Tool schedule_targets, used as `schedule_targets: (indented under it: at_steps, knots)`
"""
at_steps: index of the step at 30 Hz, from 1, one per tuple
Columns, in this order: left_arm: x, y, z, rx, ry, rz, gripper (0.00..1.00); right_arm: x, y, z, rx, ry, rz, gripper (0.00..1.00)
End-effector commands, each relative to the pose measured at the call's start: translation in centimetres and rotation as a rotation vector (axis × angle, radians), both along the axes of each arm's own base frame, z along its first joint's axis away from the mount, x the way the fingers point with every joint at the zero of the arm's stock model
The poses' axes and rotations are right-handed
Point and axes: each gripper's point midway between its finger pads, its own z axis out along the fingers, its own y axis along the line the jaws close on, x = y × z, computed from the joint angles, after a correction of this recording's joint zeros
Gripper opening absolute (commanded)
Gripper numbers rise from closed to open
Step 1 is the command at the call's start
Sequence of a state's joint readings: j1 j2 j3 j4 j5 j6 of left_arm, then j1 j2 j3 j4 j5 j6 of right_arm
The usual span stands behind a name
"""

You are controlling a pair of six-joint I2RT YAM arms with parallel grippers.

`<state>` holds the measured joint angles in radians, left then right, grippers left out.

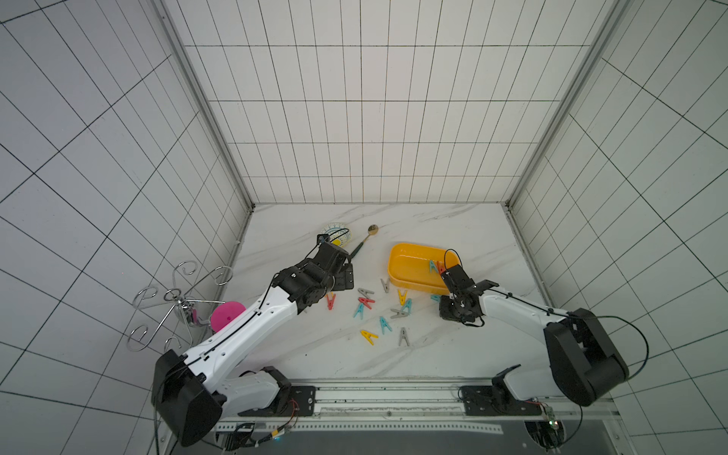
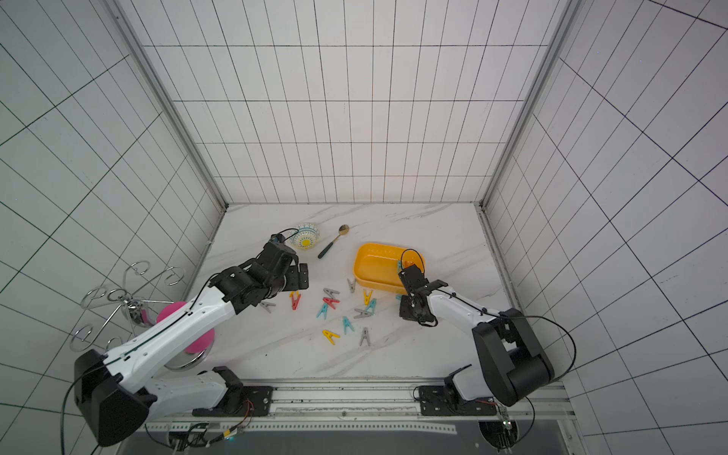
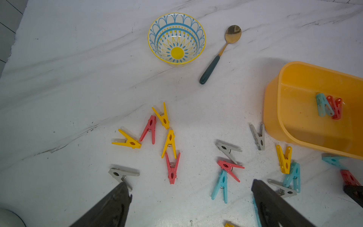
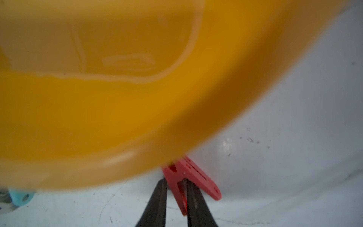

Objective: Put the clothespins into the storage box
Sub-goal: Pick up the clothespin from the center of the board.

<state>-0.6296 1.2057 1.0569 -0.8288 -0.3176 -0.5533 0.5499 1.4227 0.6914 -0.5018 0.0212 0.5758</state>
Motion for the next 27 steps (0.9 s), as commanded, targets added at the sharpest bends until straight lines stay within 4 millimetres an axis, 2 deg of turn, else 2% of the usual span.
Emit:
schedule_targets:
  at_steps: [1, 8, 14, 18, 22, 27]
  knots:
    - [0.4, -0.1, 1.6, -0.017, -0.047, 0.002, 0.98, -1.2, -0.9, -1.4, -0.034, 0.038, -0.006, 0.16]
    - [0.4, -0.2, 1.3, -0.02, -0.042, 0.001, 0.98, -1.8, -1.0, -0.5, -0.023, 0.034, -0.003, 0.07]
    - [0.4, 0.0, 1.1, -0.014, -0.05, 0.009, 0.98, -2.4, -1.0, 2.9, 0.013, -0.02, 0.018, 0.04]
    - [0.7, -0.3, 0.9, -0.016, -0.047, 0.009, 0.98, -2.4, 0.0, 5.6, 0.053, -0.065, 0.043, 0.04]
    - [1.0, -0.7, 0.6, -0.015, -0.037, 0.005, 0.98, -0.8, 1.6, 8.5, 0.078, -0.128, 0.075, 0.04]
    - [1.3, -0.9, 0.3, 0.001, -0.023, -0.002, 0.98, 3.3, 3.9, 11.2, 0.053, -0.188, 0.124, 0.04]
